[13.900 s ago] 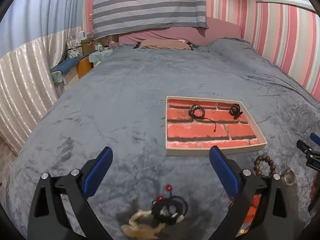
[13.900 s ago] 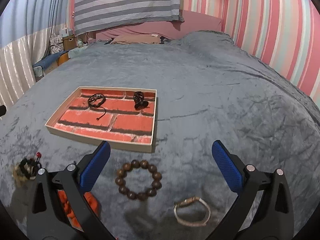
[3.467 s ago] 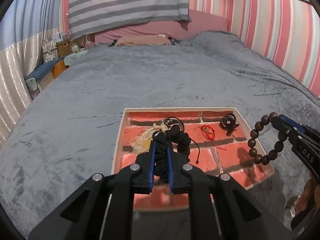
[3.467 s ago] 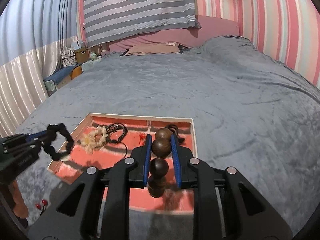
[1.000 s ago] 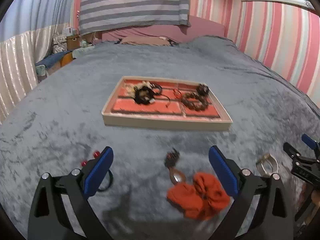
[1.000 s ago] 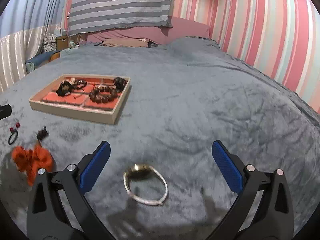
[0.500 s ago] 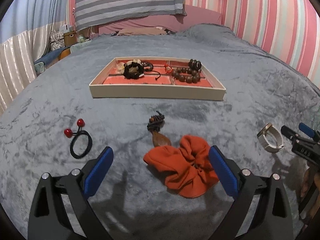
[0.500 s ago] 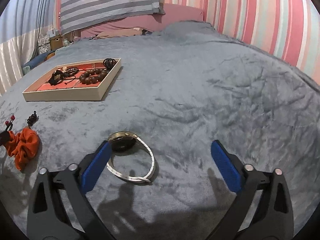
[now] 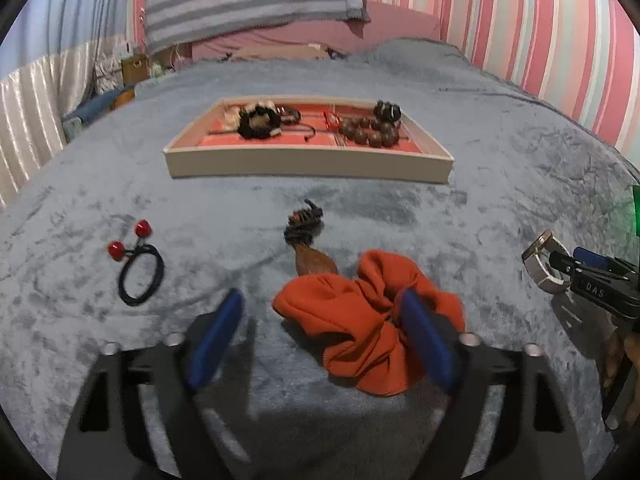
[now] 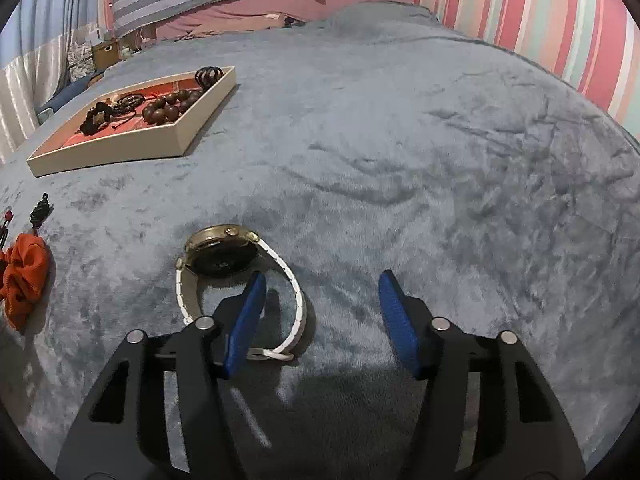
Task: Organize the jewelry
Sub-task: 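Grasp the orange scrunchie with the left tool while the right tool grasps the white-strap watch, then carry the orange scrunchie and watch into the tray and open both tools, then withdraw both tools toward the red-ball hair tie and braided pendant cord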
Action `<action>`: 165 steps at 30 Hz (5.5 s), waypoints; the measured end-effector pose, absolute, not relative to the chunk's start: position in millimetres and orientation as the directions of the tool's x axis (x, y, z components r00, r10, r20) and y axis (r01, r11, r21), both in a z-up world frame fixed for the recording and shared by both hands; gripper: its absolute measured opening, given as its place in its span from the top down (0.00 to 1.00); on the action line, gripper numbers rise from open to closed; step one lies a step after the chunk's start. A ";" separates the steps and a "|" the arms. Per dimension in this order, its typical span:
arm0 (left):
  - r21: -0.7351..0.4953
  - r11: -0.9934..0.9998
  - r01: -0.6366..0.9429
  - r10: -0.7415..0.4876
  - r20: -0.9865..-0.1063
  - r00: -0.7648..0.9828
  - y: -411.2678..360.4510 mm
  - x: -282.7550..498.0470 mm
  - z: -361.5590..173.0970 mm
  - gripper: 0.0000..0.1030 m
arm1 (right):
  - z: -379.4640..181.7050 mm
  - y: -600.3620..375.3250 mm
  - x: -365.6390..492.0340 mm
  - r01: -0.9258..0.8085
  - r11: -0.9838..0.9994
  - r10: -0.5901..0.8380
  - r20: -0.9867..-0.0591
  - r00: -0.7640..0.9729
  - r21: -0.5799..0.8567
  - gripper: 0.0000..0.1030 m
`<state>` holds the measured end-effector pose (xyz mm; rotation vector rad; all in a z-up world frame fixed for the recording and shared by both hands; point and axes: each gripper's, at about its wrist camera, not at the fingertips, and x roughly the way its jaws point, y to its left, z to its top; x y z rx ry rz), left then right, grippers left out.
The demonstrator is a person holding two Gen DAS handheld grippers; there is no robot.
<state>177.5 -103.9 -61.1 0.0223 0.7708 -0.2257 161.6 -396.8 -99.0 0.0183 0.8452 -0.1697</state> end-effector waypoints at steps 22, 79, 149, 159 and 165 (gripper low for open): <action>-0.146 0.963 0.227 -0.261 -0.717 0.647 -98.8 186.2 -72.6 0.66 | -103.6 -390.6 171.7 0.090 0.996 -0.059 -0.764 0.643 -0.001 0.94; -0.077 0.975 0.207 -0.214 -0.567 0.796 -18.9 321.7 34.7 0.82 | -14.4 -298.3 278.5 0.067 0.989 0.026 -0.601 0.799 0.132 0.95; -0.068 0.993 0.092 -0.114 -0.557 0.823 83.7 232.8 36.9 0.06 | 2.2 -210.6 208.0 0.087 0.994 -0.110 -0.530 0.841 -0.067 0.04; -0.069 0.994 0.086 -0.111 -0.580 0.807 79.9 210.6 14.3 0.06 | -17.6 -186.7 194.0 0.029 0.999 -0.038 -0.582 0.812 -0.024 0.04; -0.081 0.993 0.087 -0.118 -0.607 0.786 79.3 211.4 -3.2 0.06 | -35.7 -173.6 191.6 0.012 0.999 -0.034 -0.609 0.792 -0.041 0.04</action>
